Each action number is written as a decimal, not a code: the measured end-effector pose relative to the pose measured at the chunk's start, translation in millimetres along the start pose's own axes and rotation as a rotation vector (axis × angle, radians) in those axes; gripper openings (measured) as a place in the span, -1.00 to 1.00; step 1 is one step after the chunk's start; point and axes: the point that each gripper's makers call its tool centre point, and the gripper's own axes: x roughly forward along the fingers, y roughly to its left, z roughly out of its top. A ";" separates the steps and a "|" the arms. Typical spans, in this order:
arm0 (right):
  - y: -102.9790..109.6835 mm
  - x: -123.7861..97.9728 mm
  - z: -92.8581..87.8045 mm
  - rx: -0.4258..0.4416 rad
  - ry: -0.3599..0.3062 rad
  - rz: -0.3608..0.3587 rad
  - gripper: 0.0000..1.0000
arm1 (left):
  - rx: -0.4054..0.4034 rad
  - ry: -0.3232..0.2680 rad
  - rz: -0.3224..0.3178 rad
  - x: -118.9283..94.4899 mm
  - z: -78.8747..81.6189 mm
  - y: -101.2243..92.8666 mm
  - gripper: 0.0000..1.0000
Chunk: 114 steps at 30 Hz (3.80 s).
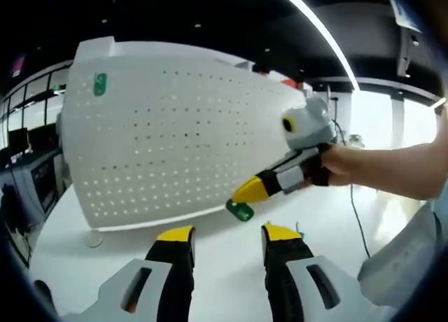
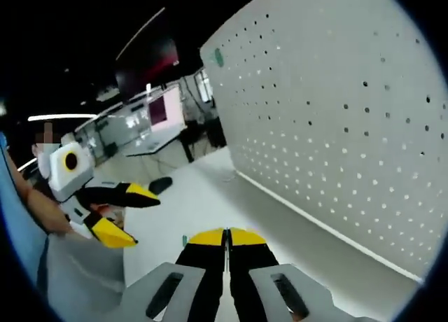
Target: Insert the hook assembly into the mounting plate slot until the hook locks in place.
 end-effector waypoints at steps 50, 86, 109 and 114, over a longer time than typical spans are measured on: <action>51.6 -31.7 68.4 -0.009 -0.357 -0.011 -1.00 | -0.007 -0.128 0.036 14.1 61.9 -13.9 -0.75; 56.4 -34.7 71.9 0.005 -0.394 -0.002 -1.00 | 0.032 -0.141 0.046 15.7 67.4 -15.2 -0.93; 57.8 -42.7 73.5 -0.112 -0.356 -0.036 -0.83 | 0.039 -0.159 0.059 10.8 70.6 -7.0 -0.93; 55.1 -48.3 72.3 -0.140 -0.342 -0.053 -0.72 | 0.042 -0.167 0.064 9.8 72.9 -5.0 -0.93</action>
